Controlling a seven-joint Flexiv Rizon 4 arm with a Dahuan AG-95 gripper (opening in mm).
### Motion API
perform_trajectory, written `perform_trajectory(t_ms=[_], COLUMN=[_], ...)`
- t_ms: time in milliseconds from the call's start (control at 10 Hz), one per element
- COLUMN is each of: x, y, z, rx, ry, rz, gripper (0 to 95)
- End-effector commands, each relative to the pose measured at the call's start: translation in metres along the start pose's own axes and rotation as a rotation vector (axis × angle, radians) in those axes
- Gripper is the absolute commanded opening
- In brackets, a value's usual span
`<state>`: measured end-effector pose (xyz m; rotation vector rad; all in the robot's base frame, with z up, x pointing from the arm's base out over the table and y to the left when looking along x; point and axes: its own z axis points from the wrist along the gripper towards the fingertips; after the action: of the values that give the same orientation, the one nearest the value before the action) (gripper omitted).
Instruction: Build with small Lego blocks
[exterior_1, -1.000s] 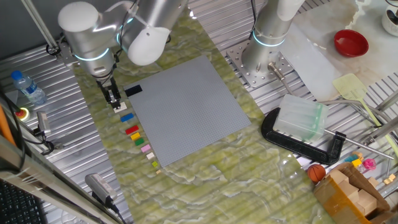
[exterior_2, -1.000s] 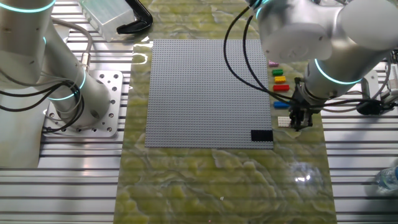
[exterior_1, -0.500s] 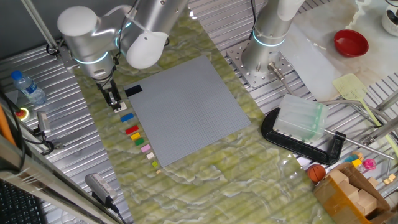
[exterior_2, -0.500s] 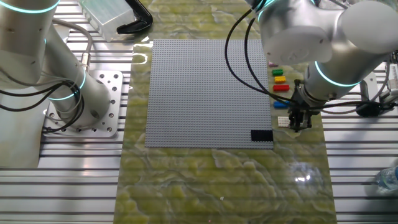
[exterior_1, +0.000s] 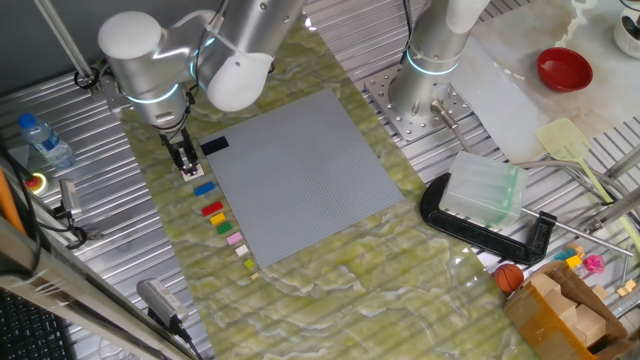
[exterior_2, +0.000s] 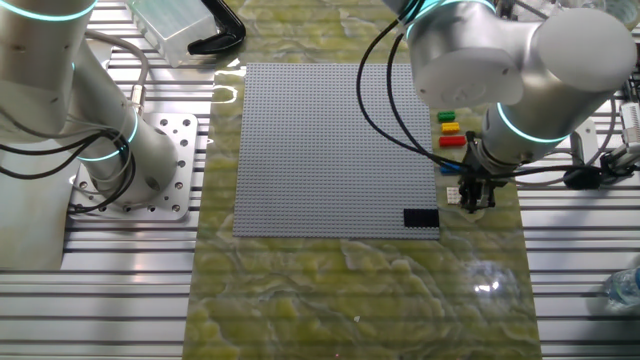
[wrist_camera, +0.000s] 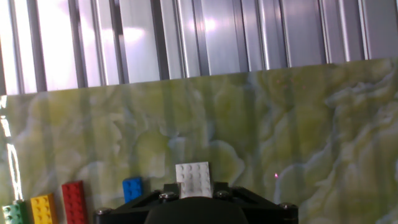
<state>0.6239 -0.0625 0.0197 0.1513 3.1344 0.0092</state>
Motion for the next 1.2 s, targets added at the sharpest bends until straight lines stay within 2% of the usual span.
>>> perform_trajectory(t_ms=[100,1200], x=[-0.0012,-0.0025], y=[0.0002,0.0012], z=[0.0039,0.0130], rx=[0.000,0.009], ry=[0.001,-0.001], rz=[0.002,0.000], gripper=[38.0,38.0])
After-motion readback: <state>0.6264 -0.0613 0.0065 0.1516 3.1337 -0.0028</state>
